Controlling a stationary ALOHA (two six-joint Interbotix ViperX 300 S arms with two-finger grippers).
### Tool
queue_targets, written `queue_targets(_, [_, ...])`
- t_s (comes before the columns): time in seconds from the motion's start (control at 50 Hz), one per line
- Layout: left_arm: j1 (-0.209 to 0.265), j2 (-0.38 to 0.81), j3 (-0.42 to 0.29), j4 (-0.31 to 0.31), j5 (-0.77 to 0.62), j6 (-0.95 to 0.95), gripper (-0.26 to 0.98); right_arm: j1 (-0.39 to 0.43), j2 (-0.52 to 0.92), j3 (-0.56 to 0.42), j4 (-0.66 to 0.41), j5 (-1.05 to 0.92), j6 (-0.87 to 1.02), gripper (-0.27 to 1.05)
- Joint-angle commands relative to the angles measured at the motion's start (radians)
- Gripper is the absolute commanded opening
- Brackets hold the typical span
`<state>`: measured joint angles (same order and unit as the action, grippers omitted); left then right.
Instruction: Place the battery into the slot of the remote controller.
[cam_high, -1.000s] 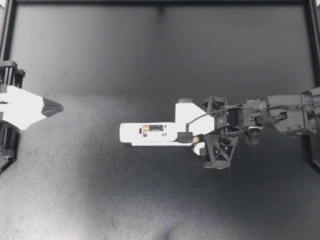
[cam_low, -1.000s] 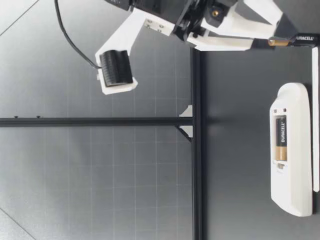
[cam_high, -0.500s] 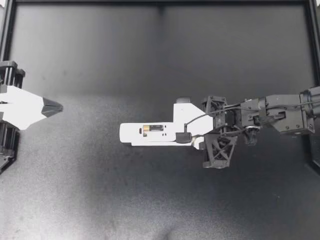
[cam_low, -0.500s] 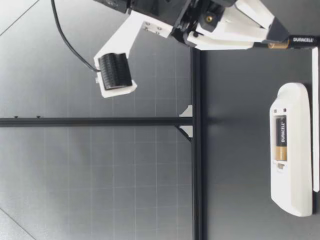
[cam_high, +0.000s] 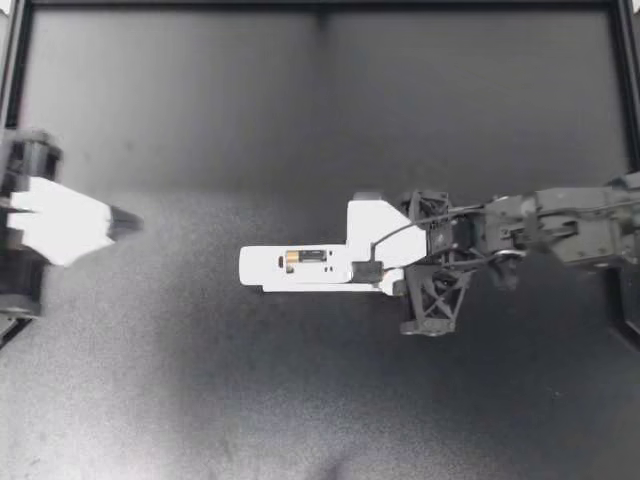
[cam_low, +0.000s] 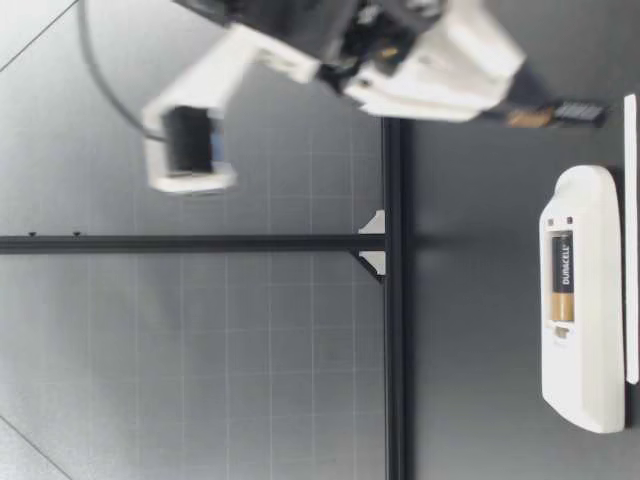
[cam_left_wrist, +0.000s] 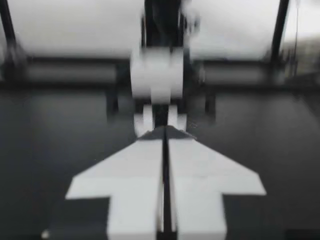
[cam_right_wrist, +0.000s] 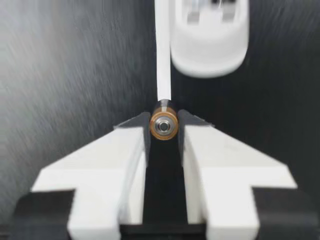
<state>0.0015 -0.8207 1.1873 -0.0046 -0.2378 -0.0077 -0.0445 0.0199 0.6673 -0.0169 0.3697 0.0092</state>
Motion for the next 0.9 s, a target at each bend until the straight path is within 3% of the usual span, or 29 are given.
queue_targets(0.0, [0.012,0.106,-0.066,-0.003,0.069,0.003,-0.16,0.005,-0.058,0.011,0.000,-0.091,0.002,0.07])
queue_targets(0.34, [0.048,0.453,-0.218,0.000,0.244,0.008,-0.16,0.002,-0.072,0.156,0.002,-0.551,0.002,0.07])
queue_targets(0.68, [0.049,0.640,-0.284,0.000,0.250,0.005,-0.16,-0.026,0.012,0.250,0.015,-0.942,0.000,0.07])
queue_targets(0.88, [0.067,0.715,-0.307,0.000,0.250,0.008,-0.16,-0.029,0.078,0.233,0.020,-0.986,0.000,0.07])
